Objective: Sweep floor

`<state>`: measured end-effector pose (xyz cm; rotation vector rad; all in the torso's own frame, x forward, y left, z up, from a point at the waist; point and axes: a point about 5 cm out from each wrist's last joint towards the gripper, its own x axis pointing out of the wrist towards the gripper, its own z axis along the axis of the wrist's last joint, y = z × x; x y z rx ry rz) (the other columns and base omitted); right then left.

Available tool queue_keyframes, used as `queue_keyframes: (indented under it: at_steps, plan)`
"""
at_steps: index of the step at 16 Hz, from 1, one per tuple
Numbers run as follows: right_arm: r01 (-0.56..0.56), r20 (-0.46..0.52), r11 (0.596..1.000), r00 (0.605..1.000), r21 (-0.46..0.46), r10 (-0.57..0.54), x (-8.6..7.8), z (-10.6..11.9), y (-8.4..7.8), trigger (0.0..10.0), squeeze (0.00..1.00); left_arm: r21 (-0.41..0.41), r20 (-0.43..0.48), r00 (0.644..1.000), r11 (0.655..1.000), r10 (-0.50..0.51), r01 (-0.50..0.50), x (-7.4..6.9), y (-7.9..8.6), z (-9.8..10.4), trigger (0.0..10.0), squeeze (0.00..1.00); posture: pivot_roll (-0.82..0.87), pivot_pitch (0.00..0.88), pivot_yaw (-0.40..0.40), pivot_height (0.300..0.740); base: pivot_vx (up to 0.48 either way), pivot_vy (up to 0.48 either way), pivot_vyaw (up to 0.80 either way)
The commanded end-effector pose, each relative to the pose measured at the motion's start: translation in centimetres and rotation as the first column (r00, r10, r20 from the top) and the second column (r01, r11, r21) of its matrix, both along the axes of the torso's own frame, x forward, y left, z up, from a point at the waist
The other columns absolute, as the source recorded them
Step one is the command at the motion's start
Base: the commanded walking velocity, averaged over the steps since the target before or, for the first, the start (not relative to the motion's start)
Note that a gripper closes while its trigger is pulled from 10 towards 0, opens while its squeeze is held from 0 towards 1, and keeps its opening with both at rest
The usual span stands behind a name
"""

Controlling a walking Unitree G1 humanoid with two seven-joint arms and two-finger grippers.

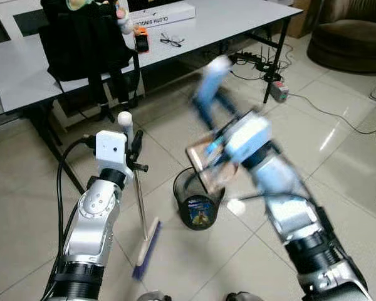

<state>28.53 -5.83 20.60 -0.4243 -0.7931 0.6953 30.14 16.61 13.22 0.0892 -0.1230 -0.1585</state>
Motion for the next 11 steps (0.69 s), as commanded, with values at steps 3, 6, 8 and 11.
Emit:
queue_keyframes:
  at_steps: [3,6,8,11]
  plan:
    - [-0.049,0.149,0.991,0.987,-0.126,0.068,-1.2,-0.2,0.9,10.0,0.0,0.016,0.03,0.999,1.0,-0.01,0.01,0.1,-0.2,0.5,10.0,0.0,0.02,0.046,0.063,0.74,0.0,0.0,0.0]
    - [0.033,0.251,0.986,0.968,-0.166,0.01,-1.0,0.1,0.3,10.0,0.0,0.016,0.031,0.999,1.0,-0.01,0.009,0.2,-0.3,0.5,10.0,0.0,0.01,0.046,0.06,0.74,0.0,0.0,0.0]
    - [0.158,0.305,0.984,0.944,-0.078,-0.127,-0.1,1.6,-1.2,10.0,0.0,0.019,0.031,0.999,1.0,-0.013,0.012,0.2,-0.3,0.5,10.0,0.0,0.01,0.045,0.058,0.74,0.0,0.0,0.0]
    - [0.374,0.216,0.91,0.887,0.18,-0.407,1.8,4.4,-5.5,10.0,0.0,0.02,0.022,0.999,0.999,-0.028,0.028,0.2,-0.5,0.4,10.0,0.0,0.01,0.045,0.057,0.74,0.0,0.0,0.0]
